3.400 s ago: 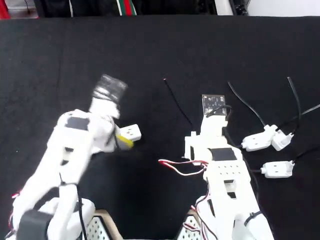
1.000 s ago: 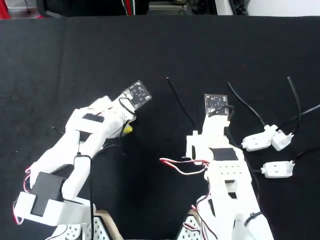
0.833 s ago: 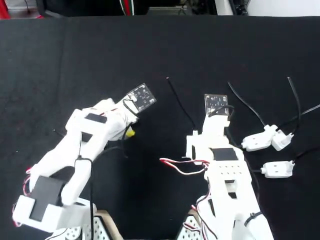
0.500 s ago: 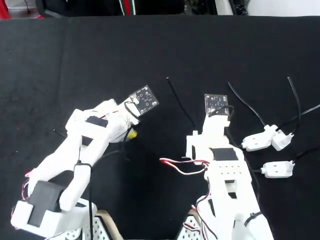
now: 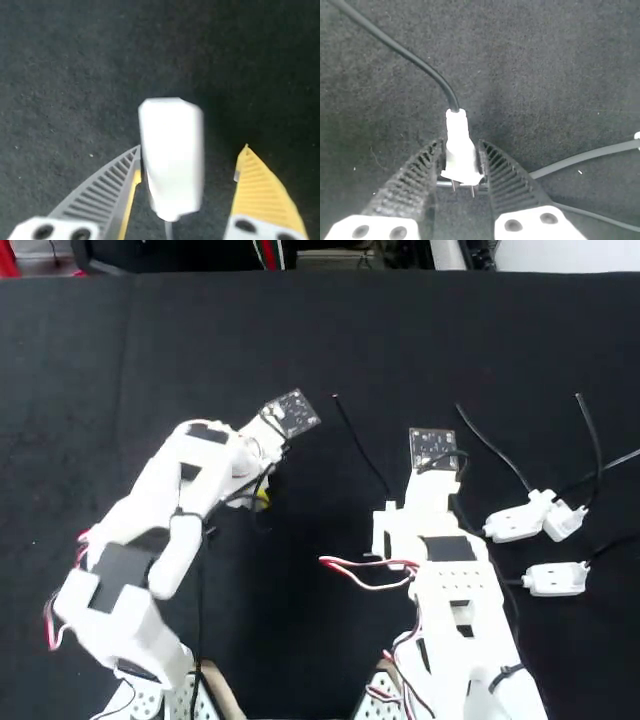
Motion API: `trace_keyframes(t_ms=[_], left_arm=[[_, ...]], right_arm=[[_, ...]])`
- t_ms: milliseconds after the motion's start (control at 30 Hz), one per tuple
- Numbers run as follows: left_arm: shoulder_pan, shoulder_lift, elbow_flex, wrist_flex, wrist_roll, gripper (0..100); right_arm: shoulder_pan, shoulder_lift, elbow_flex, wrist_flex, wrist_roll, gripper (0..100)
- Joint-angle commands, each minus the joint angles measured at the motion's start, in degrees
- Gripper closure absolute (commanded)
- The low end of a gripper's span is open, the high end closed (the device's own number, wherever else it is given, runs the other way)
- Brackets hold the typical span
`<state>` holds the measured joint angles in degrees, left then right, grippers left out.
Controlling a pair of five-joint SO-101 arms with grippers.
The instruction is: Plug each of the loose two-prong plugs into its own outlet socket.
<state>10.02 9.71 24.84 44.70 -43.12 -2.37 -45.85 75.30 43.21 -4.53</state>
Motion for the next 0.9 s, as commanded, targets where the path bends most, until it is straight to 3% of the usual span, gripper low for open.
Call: trace_keyframes(t_ms=[0,167,333,600,867], left_arm=[[-2.42,4.04,-6.55,4.22,-0.18,70],[-4.53,5.1,-7.69,4.31,-2.64,73],[-3.91,5.1,-7.6,4.31,-2.02,97],[-2.42,-1.23,-4.18,5.8,-1.85,97],[4.62,-27.96,18.07,5.71,-2.02,97]], right_arm=[[0.44,-1.01,-2.15,-0.97,0.44,98.6],[0.53,-1.01,-2.24,-0.97,0.44,98.6],[0.62,-1.01,-2.33,-0.97,0.44,98.6],[0.7,-1.1,-2.42,-0.88,0.53,98.6],[0.7,-1.1,-2.42,-0.88,0.53,98.6]])
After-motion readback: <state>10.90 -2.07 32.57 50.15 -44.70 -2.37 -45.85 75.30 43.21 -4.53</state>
